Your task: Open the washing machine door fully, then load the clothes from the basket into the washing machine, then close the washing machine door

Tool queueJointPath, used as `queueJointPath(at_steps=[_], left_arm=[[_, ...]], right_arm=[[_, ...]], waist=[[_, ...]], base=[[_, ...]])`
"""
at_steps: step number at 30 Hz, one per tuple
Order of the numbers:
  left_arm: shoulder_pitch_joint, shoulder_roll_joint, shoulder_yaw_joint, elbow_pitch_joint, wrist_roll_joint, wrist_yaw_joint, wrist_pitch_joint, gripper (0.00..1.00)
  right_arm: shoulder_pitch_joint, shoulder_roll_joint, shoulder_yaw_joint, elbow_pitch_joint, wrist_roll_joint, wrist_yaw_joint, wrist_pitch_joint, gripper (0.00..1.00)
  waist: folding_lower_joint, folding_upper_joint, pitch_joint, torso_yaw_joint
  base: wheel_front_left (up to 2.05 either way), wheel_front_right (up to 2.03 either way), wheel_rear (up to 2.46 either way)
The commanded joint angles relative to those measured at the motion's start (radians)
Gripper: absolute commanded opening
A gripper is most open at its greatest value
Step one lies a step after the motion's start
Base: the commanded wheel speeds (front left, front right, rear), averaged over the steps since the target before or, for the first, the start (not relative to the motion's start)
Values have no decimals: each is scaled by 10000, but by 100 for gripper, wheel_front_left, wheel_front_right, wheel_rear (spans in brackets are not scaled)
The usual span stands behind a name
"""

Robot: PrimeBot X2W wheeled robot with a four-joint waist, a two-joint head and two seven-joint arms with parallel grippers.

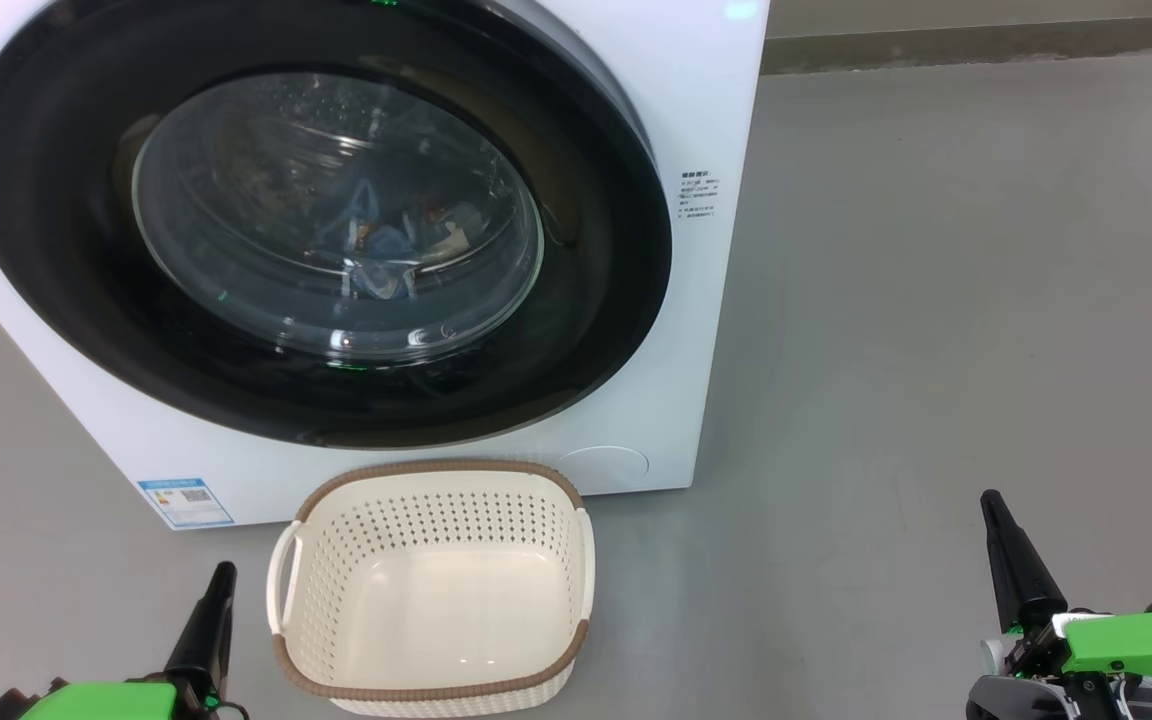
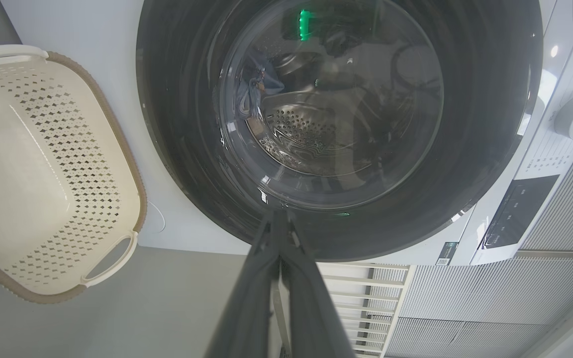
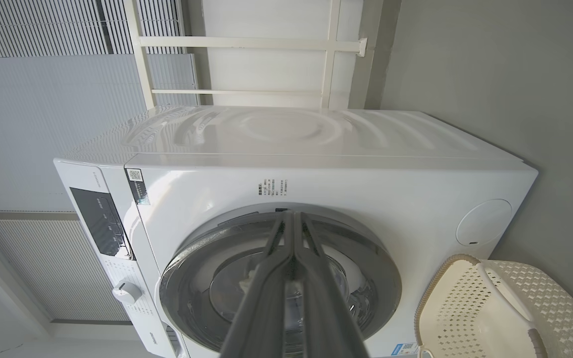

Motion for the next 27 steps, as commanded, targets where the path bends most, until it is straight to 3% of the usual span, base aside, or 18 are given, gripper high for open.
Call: queueJointPath(at_steps=[1,27], left_arm=[[-417,121,349,-193,-37,-29,52,0],[-418,116,358,-193,-30,-29,59,0]], right_arm=[[-83,-19,224,-305,-25,16,68,0],[-84,-10,211,-304,-36,16,79,0]], waist=[[0,0,0,0],[0,0,0,0]], base=[[0,0,0],[0,0,0]])
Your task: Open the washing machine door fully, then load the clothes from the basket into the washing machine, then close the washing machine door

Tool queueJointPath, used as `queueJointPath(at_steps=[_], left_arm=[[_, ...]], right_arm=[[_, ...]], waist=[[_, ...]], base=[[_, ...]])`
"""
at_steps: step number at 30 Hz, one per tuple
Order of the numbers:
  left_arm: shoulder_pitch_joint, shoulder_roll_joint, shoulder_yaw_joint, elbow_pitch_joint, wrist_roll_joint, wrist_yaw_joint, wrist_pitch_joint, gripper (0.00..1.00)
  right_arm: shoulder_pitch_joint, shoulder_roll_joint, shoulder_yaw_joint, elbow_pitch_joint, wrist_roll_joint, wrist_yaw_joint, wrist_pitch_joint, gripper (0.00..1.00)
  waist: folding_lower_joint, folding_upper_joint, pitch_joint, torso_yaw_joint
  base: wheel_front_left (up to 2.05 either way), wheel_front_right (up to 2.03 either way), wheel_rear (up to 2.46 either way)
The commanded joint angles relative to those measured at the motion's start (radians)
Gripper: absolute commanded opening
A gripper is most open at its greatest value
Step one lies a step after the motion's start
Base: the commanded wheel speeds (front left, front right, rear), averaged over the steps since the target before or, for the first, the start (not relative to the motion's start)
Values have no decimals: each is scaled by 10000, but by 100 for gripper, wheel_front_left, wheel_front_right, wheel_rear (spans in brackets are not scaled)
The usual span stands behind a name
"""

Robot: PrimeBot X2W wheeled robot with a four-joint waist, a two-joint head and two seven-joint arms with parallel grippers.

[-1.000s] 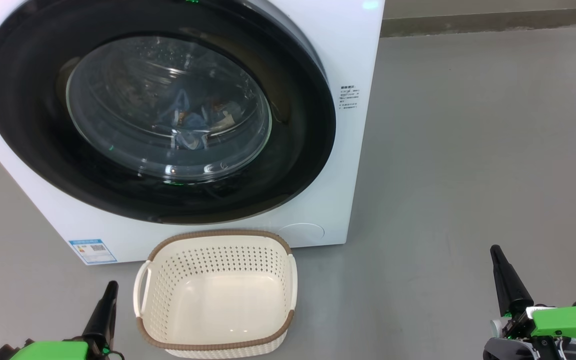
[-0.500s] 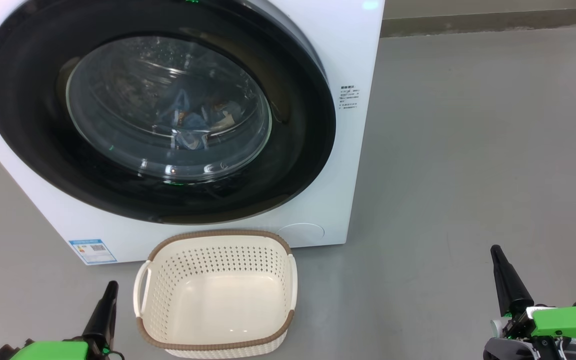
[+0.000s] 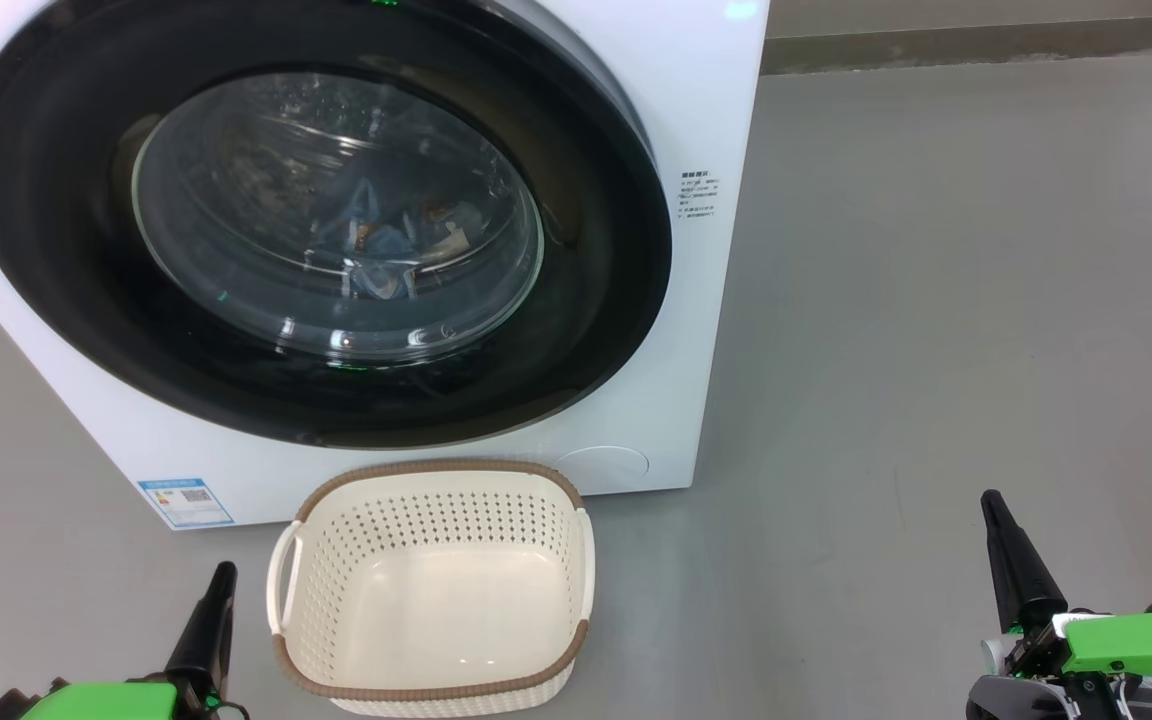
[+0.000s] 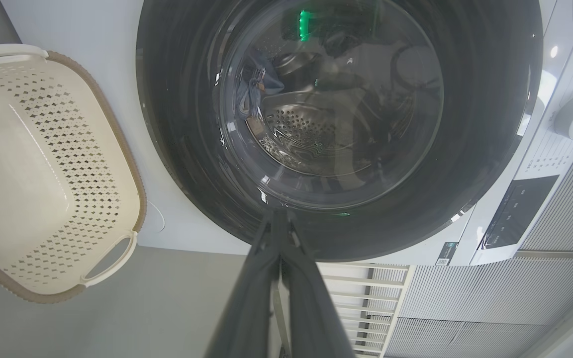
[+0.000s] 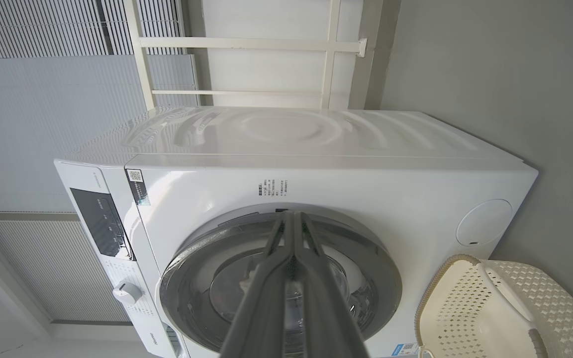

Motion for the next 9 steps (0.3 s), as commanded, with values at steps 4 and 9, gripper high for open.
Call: queueJointPath(at_steps=[4,9], left_arm=[[-418,130,351,-193,-28,-29,60,0],[-418,129,352,-193,-28,-29,61,0]], right_arm=[[-84,-22,226,-304,-38,16,79,0],[-84,-21,225,-304,-39,16,80,0]], waist=[[0,0,0,0],[0,0,0,0]], base=[[0,0,0],[0,0,0]])
